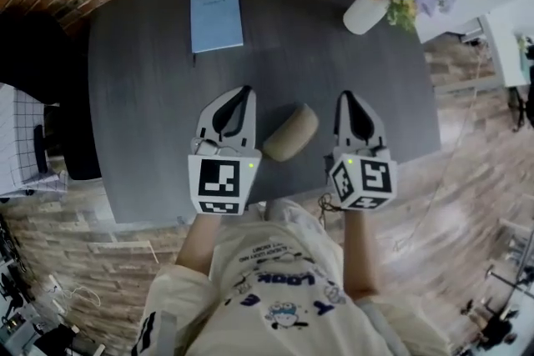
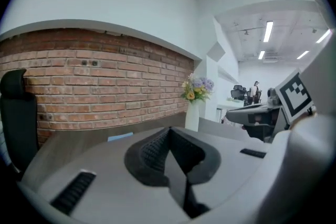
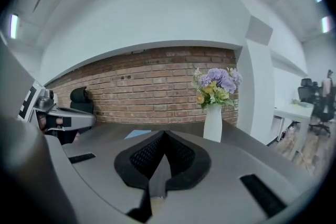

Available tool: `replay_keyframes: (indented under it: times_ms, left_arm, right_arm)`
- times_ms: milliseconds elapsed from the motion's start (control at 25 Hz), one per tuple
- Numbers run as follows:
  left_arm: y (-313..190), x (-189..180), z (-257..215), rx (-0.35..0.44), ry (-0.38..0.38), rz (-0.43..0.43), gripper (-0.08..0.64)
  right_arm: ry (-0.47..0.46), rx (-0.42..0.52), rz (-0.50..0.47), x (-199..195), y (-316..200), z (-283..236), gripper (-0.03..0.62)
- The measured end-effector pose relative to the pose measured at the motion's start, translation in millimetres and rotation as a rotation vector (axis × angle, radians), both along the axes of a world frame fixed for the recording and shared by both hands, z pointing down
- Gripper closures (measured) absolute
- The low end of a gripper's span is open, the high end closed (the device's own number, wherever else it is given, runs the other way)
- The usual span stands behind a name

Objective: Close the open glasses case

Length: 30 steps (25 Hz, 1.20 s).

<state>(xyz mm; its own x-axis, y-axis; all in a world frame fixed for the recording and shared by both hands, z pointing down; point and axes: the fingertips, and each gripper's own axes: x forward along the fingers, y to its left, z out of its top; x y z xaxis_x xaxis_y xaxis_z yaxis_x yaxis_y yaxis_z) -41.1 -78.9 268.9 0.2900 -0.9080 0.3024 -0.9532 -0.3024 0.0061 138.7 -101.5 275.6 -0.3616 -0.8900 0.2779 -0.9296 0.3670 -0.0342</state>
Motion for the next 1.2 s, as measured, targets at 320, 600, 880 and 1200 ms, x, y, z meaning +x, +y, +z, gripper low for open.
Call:
replay_keyframes:
  times_ms: [320, 600, 880, 1200]
  left_arm:
    - [19.7, -16.7, -27.1, 0.080, 0.022, -0.063, 0.558]
    - [26.4, -22.4, -37.8, 0.112, 0.028, -0.087, 0.558]
    - [26.2, -21.6, -40.7, 0.121, 0.036, -0.087, 0.558]
    - [24.5, -19.9, -43.6, 0.130, 0.034, -0.078, 0.558]
  right_arm:
    - [-0.010, 0.063, 0.035, 3.4, 18.7, -21.4, 0.591]
    - [0.010, 0.092, 0.029, 1.3, 26.5, -29.4, 0.591]
    - [0.003, 0.098, 0.043, 4.1, 30.1, -30.9, 0.591]
    - [0.006, 0.101, 0.048, 3.3, 30.1, -32.1, 0.591]
